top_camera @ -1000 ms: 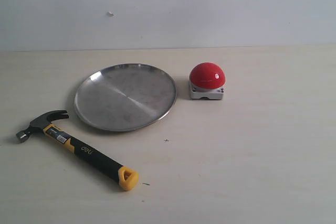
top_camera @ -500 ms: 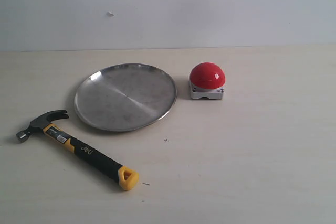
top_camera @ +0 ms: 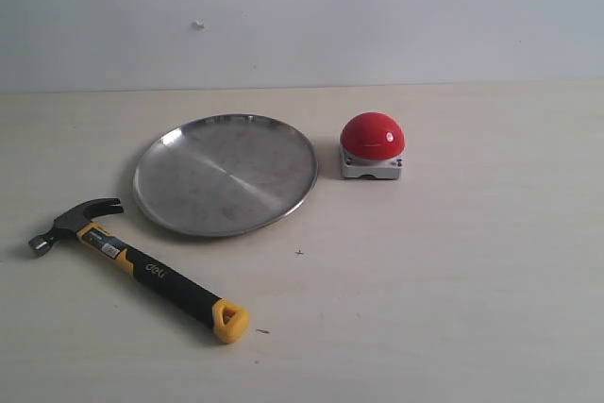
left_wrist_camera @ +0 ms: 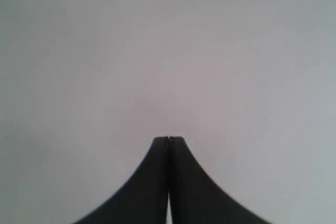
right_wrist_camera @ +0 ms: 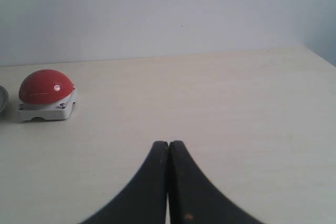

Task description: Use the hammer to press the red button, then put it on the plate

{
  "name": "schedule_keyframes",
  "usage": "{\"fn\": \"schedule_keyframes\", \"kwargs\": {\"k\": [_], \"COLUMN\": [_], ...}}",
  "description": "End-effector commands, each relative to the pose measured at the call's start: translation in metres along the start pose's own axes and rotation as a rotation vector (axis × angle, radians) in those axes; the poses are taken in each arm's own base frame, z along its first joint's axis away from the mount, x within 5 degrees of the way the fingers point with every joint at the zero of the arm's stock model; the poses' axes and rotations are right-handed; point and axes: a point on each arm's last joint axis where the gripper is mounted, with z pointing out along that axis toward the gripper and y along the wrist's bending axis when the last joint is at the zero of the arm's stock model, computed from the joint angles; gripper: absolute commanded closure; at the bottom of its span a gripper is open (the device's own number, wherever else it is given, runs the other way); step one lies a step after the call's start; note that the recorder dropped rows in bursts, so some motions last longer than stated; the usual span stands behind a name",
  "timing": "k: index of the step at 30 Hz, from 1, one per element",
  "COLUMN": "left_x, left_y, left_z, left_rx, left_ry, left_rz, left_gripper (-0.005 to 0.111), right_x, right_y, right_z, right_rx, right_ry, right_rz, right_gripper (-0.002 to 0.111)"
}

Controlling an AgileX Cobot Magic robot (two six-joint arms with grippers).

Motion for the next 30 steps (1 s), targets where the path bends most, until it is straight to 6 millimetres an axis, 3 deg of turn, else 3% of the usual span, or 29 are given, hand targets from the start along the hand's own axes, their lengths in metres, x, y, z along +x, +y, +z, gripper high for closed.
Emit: {"fn": "schedule_keyframes", "kwargs": {"k": [1, 7, 12, 15, 19, 22, 24, 26, 30], "left_x": [0.029, 0.102, 0.14, 0.16, 0.186, 0.208, 0.222, 0.239, 0.268], "left_y": [0.0, 0.031, 0.045, 0.042, 0.034, 0.02, 0.012, 0.003, -0.02], "left_z": [0.061, 0.132, 0.164, 0.171, 0.165, 0.159, 0.16, 0.157, 0.136], "left_rx": [-0.171, -0.406, -0.549, -0.586, -0.763, -0.752, -0.689, -0.496, 0.175], "left_ry": [0.408, 1.059, 1.456, 1.631, 1.653, 1.708, 1.762, 1.89, 2.159], "left_rz": [0.107, 0.232, 0.214, 0.374, 0.654, 0.772, 0.805, 0.877, 1.041], "left_gripper": [0.107, 0.107, 0.107, 0.107, 0.107, 0.107, 0.107, 0.107, 0.107], "right_x": [0.0, 0.0, 0.0, 0.0, 0.0, 0.0, 0.0, 0.0, 0.0], "right_y": [0.0, 0.0, 0.0, 0.0, 0.0, 0.0, 0.0, 0.0, 0.0], "right_z": [0.0, 0.0, 0.0, 0.0, 0.0, 0.0, 0.0, 0.0, 0.0], "right_rx": [0.004, 0.004, 0.004, 0.004, 0.004, 0.004, 0.004, 0.004, 0.004], "right_ry": [-0.013, -0.013, -0.013, -0.013, -0.013, -0.013, -0.013, -0.013, -0.013], "right_rz": [-0.006, -0.006, -0.006, -0.006, -0.006, -0.006, -0.006, -0.006, -0.006], "right_gripper": [0.108, 0.108, 0.108, 0.108, 0.108, 0.108, 0.108, 0.108, 0.108]}}
